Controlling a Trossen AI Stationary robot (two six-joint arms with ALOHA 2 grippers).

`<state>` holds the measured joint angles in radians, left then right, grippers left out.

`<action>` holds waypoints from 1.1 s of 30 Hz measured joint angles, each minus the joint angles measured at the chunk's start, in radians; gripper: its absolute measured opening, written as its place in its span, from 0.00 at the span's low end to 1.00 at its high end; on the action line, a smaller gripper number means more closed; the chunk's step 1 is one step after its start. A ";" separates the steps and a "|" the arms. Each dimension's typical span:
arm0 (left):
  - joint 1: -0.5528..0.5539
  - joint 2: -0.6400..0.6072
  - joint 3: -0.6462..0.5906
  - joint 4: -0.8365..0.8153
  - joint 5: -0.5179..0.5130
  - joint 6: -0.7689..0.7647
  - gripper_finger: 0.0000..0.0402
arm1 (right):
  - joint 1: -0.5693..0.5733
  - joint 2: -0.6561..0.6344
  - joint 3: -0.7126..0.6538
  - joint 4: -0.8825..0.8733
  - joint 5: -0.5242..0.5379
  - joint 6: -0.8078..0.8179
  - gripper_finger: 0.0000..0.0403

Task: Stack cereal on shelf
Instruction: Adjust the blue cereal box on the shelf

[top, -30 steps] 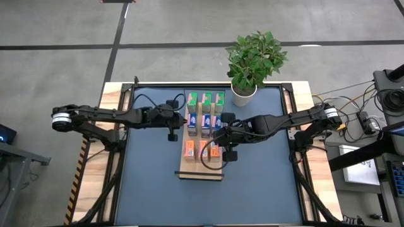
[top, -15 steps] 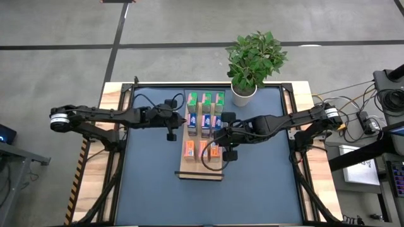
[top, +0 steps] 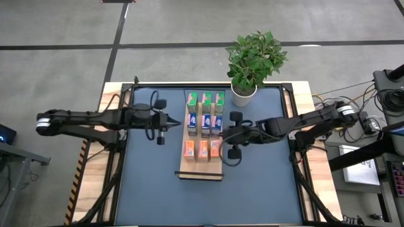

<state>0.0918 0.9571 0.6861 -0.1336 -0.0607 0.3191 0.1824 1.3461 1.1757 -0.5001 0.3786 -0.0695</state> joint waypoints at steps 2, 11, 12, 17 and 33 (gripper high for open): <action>-0.015 -0.027 0.000 0.000 0.000 -0.015 0.00 | -0.011 -0.030 -0.079 0.091 0.000 0.003 0.02; -0.032 -0.077 -0.001 0.011 -0.001 -0.049 0.00 | -0.062 -0.088 -0.375 0.578 -0.002 -0.034 0.02; -0.032 -0.076 -0.001 0.011 -0.001 -0.049 0.00 | -0.066 -0.086 -0.395 0.618 -0.003 -0.039 0.02; -0.032 -0.073 -0.001 0.013 -0.001 -0.042 0.00 | -0.080 -0.073 -0.429 0.668 -0.012 -0.031 0.02; -0.032 -0.071 -0.001 0.014 -0.002 -0.040 0.00 | -0.078 -0.068 -0.428 0.664 -0.019 -0.028 0.02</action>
<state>0.0597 0.8864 0.6849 -0.1200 -0.0631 0.2787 0.1040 1.2778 0.7475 0.1635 0.3592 -0.0977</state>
